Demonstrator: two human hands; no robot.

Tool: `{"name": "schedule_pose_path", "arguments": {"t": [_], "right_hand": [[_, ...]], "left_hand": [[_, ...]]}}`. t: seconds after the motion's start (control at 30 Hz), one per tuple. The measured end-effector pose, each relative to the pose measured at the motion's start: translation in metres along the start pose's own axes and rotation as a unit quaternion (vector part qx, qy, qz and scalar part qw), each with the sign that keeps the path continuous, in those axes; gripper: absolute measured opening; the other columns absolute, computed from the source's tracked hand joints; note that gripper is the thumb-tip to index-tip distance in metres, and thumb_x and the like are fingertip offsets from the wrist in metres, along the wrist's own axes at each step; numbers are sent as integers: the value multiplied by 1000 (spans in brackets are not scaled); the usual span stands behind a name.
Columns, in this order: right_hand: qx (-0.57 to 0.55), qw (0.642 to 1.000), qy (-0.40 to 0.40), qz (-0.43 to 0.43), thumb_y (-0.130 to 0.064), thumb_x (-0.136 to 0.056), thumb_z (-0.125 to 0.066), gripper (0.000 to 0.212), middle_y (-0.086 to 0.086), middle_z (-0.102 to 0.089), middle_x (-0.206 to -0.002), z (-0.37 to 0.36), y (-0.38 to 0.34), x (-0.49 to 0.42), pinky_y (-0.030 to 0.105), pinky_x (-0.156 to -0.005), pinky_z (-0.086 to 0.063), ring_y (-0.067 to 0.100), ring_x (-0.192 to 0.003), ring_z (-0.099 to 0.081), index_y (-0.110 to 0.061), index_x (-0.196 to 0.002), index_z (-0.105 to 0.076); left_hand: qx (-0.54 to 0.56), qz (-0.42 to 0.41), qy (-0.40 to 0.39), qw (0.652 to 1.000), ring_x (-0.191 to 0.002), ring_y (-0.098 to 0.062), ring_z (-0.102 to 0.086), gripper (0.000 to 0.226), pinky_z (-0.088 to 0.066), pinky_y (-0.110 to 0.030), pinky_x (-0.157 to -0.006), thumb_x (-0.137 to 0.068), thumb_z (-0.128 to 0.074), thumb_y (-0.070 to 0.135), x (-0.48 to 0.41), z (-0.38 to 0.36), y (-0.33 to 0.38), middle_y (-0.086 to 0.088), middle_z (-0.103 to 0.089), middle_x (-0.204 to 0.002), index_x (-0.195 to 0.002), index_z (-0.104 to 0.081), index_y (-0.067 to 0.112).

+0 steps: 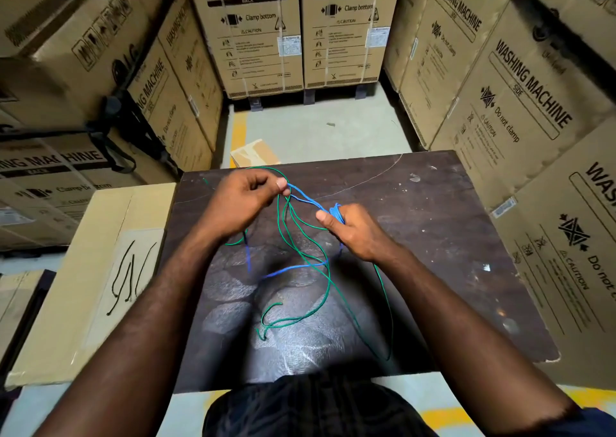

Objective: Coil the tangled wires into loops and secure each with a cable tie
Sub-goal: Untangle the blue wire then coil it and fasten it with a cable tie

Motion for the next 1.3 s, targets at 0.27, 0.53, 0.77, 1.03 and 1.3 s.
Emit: {"name": "schedule_pose_path", "arguments": {"t": [0.27, 0.53, 0.77, 1.03, 1.3], "right_hand": [[-216, 968, -67, -108, -34, -86, -52, 44, -7, -27, -41, -20, -14, 11, 23, -40, -21, 11, -36, -22, -22, -47, -34], [-589, 785, -174, -87, -22, -94, -34, 46, -6, -24, -37, -26, -78, 11, 21, -32, -6, 9, -30, -15, -22, -48, -35], [-666, 722, -178, -56, -28, -89, -39, 43, -8, -26, -36, -17, -108, 5, 21, -32, -9, 13, -32, -10, -24, -46, -36], [-700, 711, -46, -54, -28, -95, -35, 42, -8, -25, -38, 7, -90, -22, 19, -31, -19, 8, -30, -21, -23, -53, -37], [-629, 764, 126, -70, -23, -102, -35, 28, -3, -49, -56, 11, -54, -45, 26, -53, -47, 13, -47, -49, -9, -85, -53]], "left_hand": [[-95, 0, 103, 990, -56, 13, -48, 20, -36, -14, -59, -90, -64, 25, -20, 20, -10, 17, -61, -59, -70, -66, 24], [-147, 1, 62, 987, -67, -11, -51, 31, -44, -38, -67, -85, -50, 50, -27, -10, -41, -7, -65, -69, -68, -62, 26], [-110, 19, 32, 993, -55, -5, -38, 29, -33, -31, -60, -82, -44, 58, -15, -22, -50, 10, -48, -53, -61, -59, 43], [-80, 54, -53, 994, -46, -2, -33, 34, -27, -24, -49, -96, -52, 37, 11, -54, -59, 10, -42, -46, -68, -65, 24], [-112, 62, -40, 991, -42, -1, -38, 38, -30, -22, -49, -99, -45, 35, 32, -56, -49, 6, -47, -52, -68, -62, 24]]}}
Point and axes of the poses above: each hand's wrist, its own x-axis away from the middle knuckle, its own z-axis out of the back of the hand, y = z × x, the point moved 8 cm from there along -x, towards the middle knuckle
